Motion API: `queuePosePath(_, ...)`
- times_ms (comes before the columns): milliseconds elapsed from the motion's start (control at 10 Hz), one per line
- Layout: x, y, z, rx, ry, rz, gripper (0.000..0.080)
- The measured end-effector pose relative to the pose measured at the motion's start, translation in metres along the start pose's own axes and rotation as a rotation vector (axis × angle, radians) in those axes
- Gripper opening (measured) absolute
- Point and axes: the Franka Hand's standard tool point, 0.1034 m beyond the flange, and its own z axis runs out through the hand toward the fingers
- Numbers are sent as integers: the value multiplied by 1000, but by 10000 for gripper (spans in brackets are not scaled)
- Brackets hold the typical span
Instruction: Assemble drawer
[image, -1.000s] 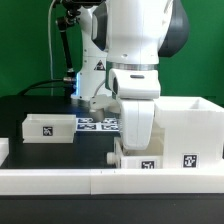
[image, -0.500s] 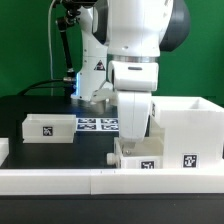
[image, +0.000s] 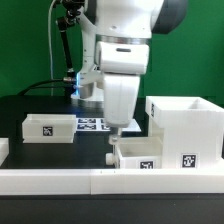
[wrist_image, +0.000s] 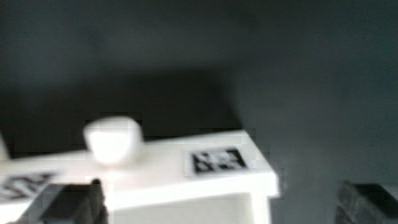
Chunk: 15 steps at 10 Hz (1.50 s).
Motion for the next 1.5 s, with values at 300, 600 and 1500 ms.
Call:
queuePosePath(300,-18,12,0,9,0,-33,649)
queuePosePath(600,-24,12,2,12,25,-47,649)
queuePosePath(1500,-10,19,39,47,253,1,649)
